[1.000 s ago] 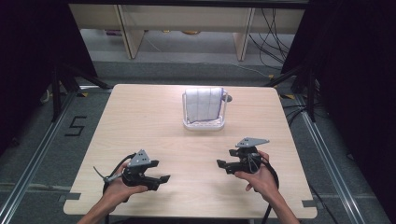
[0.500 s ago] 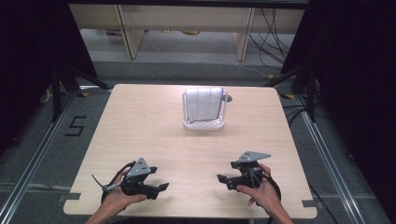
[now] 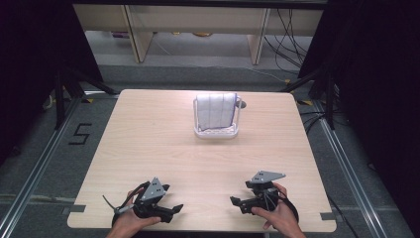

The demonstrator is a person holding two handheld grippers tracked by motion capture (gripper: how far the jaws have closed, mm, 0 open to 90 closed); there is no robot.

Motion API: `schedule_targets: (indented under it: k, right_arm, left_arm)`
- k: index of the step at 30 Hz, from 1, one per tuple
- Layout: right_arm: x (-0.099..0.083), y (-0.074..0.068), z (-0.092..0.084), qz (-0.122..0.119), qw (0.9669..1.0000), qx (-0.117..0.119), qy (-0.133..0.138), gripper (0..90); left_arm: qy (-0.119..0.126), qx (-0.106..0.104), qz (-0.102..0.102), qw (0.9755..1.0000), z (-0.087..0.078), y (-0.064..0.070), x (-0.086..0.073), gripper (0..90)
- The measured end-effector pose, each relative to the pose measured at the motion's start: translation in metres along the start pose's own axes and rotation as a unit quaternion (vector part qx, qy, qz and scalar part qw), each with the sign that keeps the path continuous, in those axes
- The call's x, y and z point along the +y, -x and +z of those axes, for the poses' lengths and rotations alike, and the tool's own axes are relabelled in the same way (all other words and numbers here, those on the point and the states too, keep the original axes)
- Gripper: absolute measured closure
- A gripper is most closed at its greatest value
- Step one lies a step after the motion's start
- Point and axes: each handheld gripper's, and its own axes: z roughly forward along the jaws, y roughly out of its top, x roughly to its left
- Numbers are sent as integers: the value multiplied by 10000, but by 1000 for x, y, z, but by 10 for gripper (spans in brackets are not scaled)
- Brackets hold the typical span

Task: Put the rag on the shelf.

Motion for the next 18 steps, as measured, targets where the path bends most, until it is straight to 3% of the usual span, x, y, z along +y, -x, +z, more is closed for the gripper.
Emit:
schedule_targets:
  k: [2,3,6,9,10,12,18]
  right_arm:
    - [-1,-1,0,-1,10000,73,-24,167]
    - [-2,-1,0,-39,10000,-30,-39,167]
    - [-2,-1,0,-42,9999,-56,-75,168]
    - [-2,-1,0,-50,9999,-49,-72,167]
    - [-2,-1,0,-56,9999,-60,-82,168]
    - [-2,0,0,-73,9999,-75,-89,168]
    - [-2,0,1,-137,9999,-61,-65,168]
  left_arm:
    - [21,51,40,10000,1,2,-1,173]
    - [-19,33,51,10000,1,2,-1,172]
    - [-80,5,75,9999,1,1,-1,172]
    - [-92,133,107,9998,1,0,-1,172]
    - [-36,101,22,9999,2,0,-2,173]
    - [-163,144,220,9995,2,-3,-2,176]
    - [-243,198,219,9993,2,-7,-3,180]
